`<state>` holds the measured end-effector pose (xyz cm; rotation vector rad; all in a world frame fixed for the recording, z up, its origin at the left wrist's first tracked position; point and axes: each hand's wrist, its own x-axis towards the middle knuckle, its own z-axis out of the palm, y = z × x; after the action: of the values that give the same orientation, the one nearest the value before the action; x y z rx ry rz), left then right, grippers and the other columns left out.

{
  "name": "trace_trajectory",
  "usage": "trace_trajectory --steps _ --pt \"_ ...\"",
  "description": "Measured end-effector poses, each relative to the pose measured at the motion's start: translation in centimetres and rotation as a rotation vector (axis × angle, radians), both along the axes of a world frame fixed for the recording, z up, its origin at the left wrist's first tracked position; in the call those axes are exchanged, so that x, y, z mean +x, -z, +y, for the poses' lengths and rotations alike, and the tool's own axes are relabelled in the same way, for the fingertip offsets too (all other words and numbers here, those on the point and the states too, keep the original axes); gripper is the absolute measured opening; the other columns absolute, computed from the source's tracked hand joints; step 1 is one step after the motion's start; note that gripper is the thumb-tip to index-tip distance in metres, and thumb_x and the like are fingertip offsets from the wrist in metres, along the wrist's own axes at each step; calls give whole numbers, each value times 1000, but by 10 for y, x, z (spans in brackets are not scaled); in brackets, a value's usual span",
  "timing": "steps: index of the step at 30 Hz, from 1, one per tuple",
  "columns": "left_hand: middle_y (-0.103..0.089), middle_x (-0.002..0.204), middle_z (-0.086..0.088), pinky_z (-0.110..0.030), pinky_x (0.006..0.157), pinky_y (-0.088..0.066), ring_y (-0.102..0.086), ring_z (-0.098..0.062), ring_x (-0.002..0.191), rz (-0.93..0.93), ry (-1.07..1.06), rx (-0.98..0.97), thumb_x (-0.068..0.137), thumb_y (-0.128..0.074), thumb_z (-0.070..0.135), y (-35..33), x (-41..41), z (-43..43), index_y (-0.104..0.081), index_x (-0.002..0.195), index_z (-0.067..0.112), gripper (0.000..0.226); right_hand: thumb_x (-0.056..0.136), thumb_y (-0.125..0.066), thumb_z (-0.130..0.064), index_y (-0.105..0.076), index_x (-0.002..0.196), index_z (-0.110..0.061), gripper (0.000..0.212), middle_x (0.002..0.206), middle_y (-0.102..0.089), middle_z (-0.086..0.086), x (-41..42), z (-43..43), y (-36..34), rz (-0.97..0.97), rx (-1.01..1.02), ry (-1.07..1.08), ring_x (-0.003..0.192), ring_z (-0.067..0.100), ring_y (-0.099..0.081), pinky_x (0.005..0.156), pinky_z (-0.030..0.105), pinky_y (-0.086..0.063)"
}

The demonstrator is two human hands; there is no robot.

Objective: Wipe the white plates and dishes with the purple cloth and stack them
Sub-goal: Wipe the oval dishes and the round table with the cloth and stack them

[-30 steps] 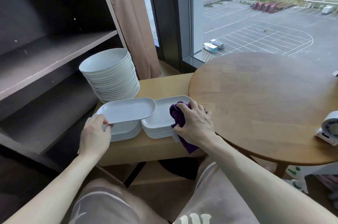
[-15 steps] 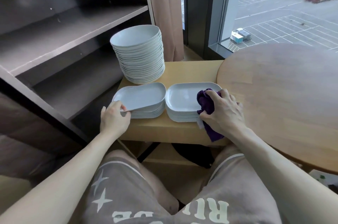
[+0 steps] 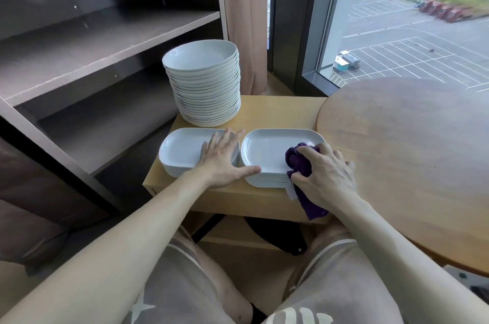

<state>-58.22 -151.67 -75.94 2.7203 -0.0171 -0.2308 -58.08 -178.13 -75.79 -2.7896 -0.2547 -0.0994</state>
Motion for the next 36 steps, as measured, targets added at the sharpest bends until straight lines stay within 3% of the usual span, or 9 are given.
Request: trace_trajectory --steps 7,11,19,26,29,36 --pt "24 168 7 -61 122 13 23 -29 155 135 23 72 66 -38 100 13 18 6 24 147 65 108 87 -53 -52 -57 122 -44 37 117 -49 -9 10 10 -4 19 -171 -102 108 24 -45 86 42 -27" --pt "32 165 7 -61 120 17 31 -28 152 173 40 128 61 -41 103 14 20 5 28 147 61 118 88 -50 -51 -59 122 -45 36 112 -49 -10 23 17 -16 41 -259 -249 104 23 -47 86 42 -29" --pt "40 161 7 -64 119 16 34 -31 150 212 57 162 57 -51 101 18 22 4 33 146 58 130 88 -49 -47 -62 125 -47 38 105 -44 -9 56 79 -26 210 -209 -521 103 23 -49 80 42 -31" --pt "37 164 7 -65 119 15 31 -32 151 154 44 137 37 -33 112 27 23 4 42 133 66 131 87 -53 -49 -59 128 -45 42 116 -52 -5 58 91 0 -91 -130 -372 100 24 -52 94 46 -38" --pt "35 164 7 -65 119 16 30 -33 152 129 31 152 40 -30 114 31 24 4 40 136 64 129 88 -48 -53 -61 121 -41 37 115 -52 -2 60 95 6 -119 -127 -285 101 27 -52 91 46 -38" --pt "38 162 8 -64 117 19 34 -31 150 119 0 183 43 -25 116 36 24 4 41 136 64 125 95 -47 -49 -55 131 -33 41 130 -49 4 68 69 -4 -73 -245 -158 113 32 -51 98 52 -37"
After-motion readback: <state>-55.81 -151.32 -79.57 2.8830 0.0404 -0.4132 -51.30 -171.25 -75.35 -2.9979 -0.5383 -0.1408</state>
